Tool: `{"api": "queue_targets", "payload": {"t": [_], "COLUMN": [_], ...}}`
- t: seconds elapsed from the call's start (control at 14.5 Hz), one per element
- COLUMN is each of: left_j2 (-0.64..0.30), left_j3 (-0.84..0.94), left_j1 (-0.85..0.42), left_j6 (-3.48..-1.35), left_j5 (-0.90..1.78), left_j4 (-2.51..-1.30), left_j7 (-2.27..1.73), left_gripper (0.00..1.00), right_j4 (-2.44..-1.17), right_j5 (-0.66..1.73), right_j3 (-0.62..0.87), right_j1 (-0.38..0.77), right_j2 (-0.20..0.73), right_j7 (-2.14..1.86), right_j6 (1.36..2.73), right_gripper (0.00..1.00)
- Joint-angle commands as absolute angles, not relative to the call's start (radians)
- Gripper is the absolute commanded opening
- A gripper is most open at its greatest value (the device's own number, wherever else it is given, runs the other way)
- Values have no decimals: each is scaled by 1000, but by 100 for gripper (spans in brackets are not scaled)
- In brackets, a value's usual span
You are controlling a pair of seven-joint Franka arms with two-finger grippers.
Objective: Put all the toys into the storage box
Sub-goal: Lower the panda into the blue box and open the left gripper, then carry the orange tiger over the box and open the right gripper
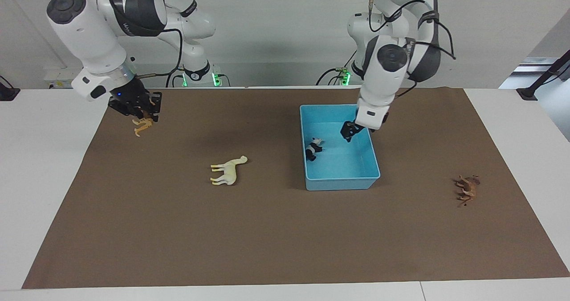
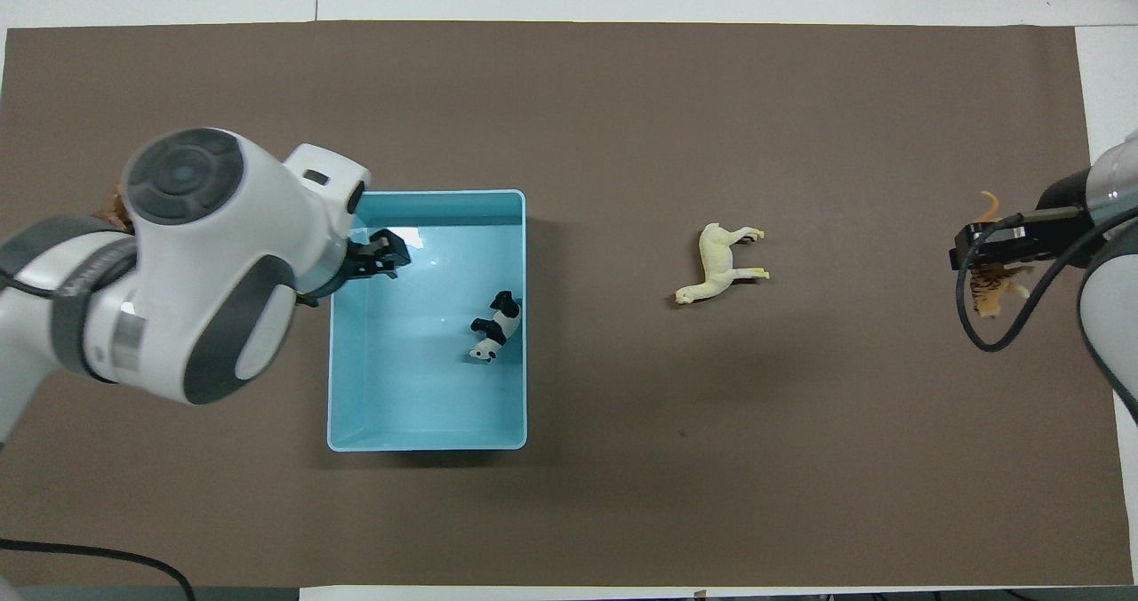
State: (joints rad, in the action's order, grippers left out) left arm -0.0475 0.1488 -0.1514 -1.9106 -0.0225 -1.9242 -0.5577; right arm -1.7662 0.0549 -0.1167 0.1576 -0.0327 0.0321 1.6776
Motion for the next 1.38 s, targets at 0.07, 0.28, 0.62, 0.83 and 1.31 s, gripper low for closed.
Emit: {"api": "queue_targets", "payload": {"t": [0.07, 0.28, 0.62, 0.83, 1.31], "left_j2": [-48, -110, -369, -486, -509], "left_j3": [149, 149, 149, 150, 149], "left_j1": [99, 241, 354, 360, 350], "left_j6": [-1923, -2049, -2187, -2322, -2370], "left_j5": [-43, -79, -173, -163, -170], "left_j4": [-1911, -1904, -1689, -1615, -1692], "left_j7": [-167, 24, 113, 114, 113], "left_gripper": [100, 100, 100, 100, 100], "right_j4": [-1718, -1649, -1549, -1551, -1603], "right_j5": [74, 153, 83, 78, 60], "right_j3": [-51, -8, -8, -9, -9], "right_j1": [361, 550, 808, 874, 839], "right_j2": [-35, 23, 302, 420, 440], "right_j7": [432, 686, 969, 977, 959], "right_j6": [1678, 1781, 2087, 2186, 2375], "right_gripper": [0, 0, 0, 0, 99]}}
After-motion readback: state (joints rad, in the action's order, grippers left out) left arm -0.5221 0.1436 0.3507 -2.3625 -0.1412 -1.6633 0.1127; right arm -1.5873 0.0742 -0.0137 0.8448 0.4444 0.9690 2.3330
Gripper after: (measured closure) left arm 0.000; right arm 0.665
